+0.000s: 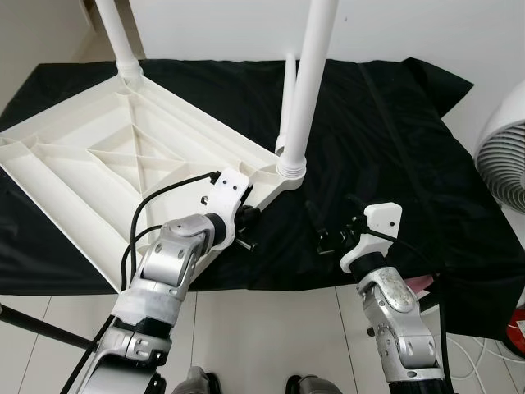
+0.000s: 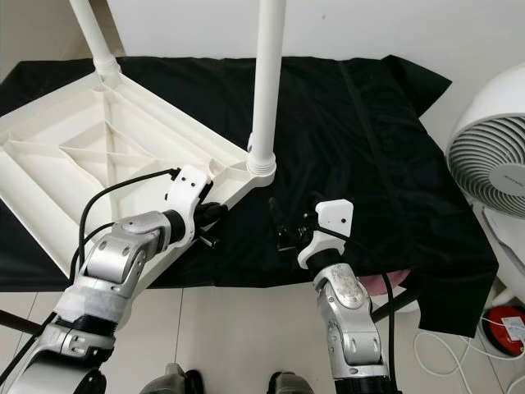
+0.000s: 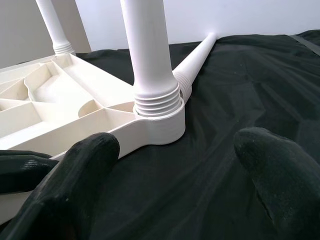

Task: Building children table

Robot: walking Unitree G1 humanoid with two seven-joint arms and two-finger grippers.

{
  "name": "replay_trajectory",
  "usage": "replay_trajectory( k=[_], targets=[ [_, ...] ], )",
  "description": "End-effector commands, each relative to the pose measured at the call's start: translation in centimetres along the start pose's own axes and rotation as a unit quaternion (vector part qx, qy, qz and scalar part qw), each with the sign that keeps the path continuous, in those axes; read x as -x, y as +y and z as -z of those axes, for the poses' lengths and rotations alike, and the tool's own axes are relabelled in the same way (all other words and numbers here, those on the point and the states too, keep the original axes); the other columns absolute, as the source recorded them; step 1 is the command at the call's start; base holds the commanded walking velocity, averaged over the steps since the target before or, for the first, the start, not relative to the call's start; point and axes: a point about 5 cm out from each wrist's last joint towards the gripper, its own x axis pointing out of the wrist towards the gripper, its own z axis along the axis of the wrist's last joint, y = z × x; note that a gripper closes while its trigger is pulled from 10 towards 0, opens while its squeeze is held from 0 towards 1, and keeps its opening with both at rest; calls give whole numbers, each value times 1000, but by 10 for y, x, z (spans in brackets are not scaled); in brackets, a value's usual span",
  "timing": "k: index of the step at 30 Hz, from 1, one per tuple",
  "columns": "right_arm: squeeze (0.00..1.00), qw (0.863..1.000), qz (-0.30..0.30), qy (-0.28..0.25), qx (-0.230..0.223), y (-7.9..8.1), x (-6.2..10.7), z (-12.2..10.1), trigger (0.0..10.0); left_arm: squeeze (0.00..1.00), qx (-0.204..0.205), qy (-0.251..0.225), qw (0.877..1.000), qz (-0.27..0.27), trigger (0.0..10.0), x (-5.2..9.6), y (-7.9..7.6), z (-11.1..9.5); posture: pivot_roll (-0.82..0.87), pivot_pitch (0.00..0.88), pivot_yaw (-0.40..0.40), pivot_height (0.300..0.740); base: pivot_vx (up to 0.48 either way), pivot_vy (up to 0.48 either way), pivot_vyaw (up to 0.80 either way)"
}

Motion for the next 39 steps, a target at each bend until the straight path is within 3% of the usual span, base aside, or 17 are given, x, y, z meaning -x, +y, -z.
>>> replay_trajectory(
  k=[1, 12, 24, 25, 26, 28, 29, 30, 31, 34, 35, 36, 37, 39],
  targets=[
    [0, 1000, -1, -5, 3, 2, -1, -1, 10000, 0, 15, -27, 987, -158, 0, 3, 20, -2, -68, 108, 47, 740, 0, 0, 0],
    [0, 1000, 13, -9, 3, 0, -1, -1, 10000, 0, -15, -16, 986, -164, 0, 10, 45, 0, -65, 117, 58, 740, 0, 0, 0],
    [0, 1000, 14, -9, 4, -1, -2, -1, 10000, 0, -28, -7, 985, -169, 0, 20, 56, 9, -58, 120, 54, 740, 0, 0, 0],
    [0, 1000, 12, -9, 5, -2, -2, -1, 10000, 0, -34, -4, 985, -170, 824, 25, 59, 12, -55, 123, 50, 740, 0, 0, 0],
    [0, 1000, 12, -9, 5, -2, -2, -1, 10000, 0, -34, -4, 985, -170, 824, 25, 59, 12, -55, 123, 50, 740, 0, 0, 0],
    [0, 1000, 11, -9, 6, -2, -2, -1, 10000, 0, -38, -2, 985, -170, 2902, 28, 62, 14, -53, 126, 46, 740, 0, 0, 0],
    [0, 1000, 11, -9, 6, -2, -2, -1, 10000, 0, -38, -2, 985, -170, 2902, 28, 62, 14, -53, 126, 46, 740, 0, 0, 0],
    [0, 1000, 10, -9, 7, -2, -2, -2, 10000, 0, -40, -3, 985, -168, 4431, 29, 62, 14, -51, 127, 46, 740, 0, 0, 0],
    [0, 1000, 9, -8, 7, -2, -3, -2, 10000, 0, -38, -3, 986, -162, 10000, 29, 59, 14, -50, 128, 44, 740, 0, 0, 0],
    [0, 1000, 7, -8, 7, -2, -3, -2, 10000, 0, -39, -3, 989, -143, 10000, 26, 50, 14, -49, 130, 41, 740, 0, 0, 0],
    [0, 1000, 6, -8, 8, -2, -4, -2, 10000, 243, -26, -13, 992, -123, 10000, 23, 42, 13, -49, 131, 39, 740, 0, 0, 0],
    [0, 1000, 6, -8, 8, -2, -4, -2, 10000, 243, -26, -13, 992, -123, 10000, 23, 42, 13, -49, 131, 39, 740, 0, 0, 0],
    [0, 1000, 4, -8, 9, -2, -4, -2, 10000, 1000, -1, -28, 995, -94, 10000, 21, 31, 11, -50, 130, 38, 740, 0, 0, 0],
    [0, 1000, 3, -8, 11, -2, -4, -2, 10000, 1000, 8, -32, 996, -85, 10000, 21, 28, 11, -50, 130, 38, 740, 0, 0, 0]
  ],
)
